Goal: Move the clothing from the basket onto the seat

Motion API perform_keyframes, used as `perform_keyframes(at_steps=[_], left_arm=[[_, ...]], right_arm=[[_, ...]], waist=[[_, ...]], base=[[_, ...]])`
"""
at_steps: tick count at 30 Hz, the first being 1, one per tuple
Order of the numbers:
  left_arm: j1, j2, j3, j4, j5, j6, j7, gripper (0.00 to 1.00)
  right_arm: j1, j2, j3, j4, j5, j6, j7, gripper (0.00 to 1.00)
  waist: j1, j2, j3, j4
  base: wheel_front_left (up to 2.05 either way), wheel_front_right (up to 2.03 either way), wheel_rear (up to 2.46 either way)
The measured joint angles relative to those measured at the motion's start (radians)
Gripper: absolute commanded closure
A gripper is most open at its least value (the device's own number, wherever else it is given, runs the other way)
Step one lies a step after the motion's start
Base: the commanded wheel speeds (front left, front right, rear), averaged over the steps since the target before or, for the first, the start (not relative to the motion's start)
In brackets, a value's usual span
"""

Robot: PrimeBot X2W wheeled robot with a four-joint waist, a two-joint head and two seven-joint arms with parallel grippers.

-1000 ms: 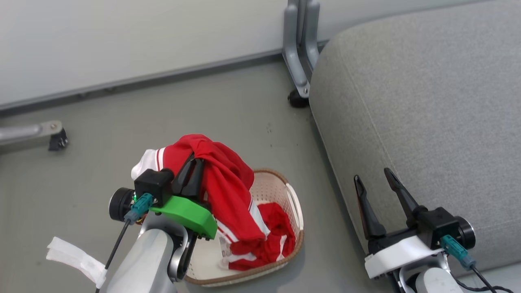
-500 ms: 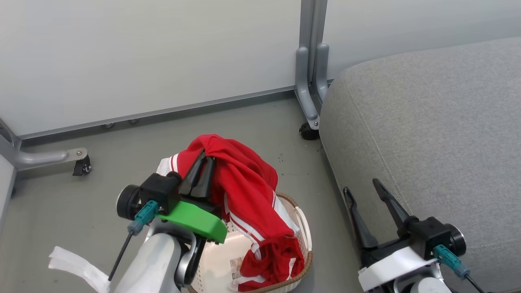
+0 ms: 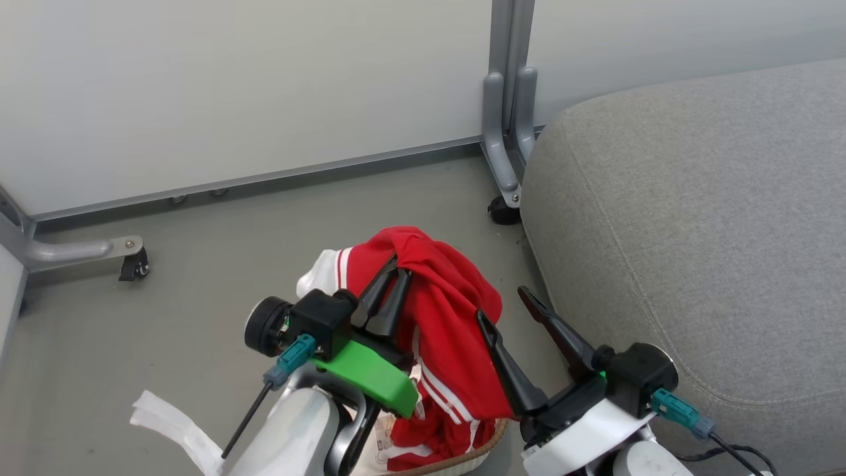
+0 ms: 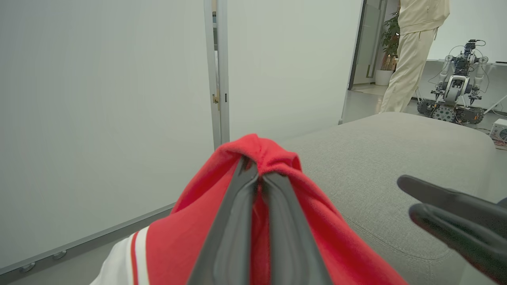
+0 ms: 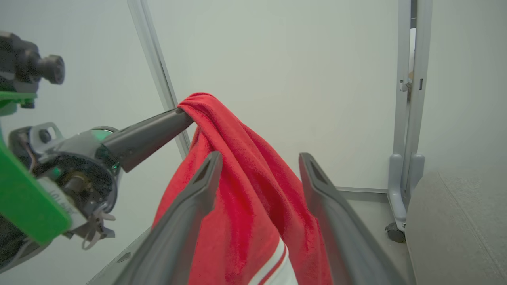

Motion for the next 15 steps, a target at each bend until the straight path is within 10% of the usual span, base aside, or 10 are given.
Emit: perform_keyframes(at_steps=[15], left_arm=[[-0.020,-0.021,-0.115,-0.068,-0.035,-0.001,0.030,1.00]], right_arm=[[-0.033,-0.039,0.094,0.149,0.072,0.000,0.000,0.00]], waist=[[0.0000,0.0000,0.004,0.017]], base=[[0.00,0.00,0.00]])
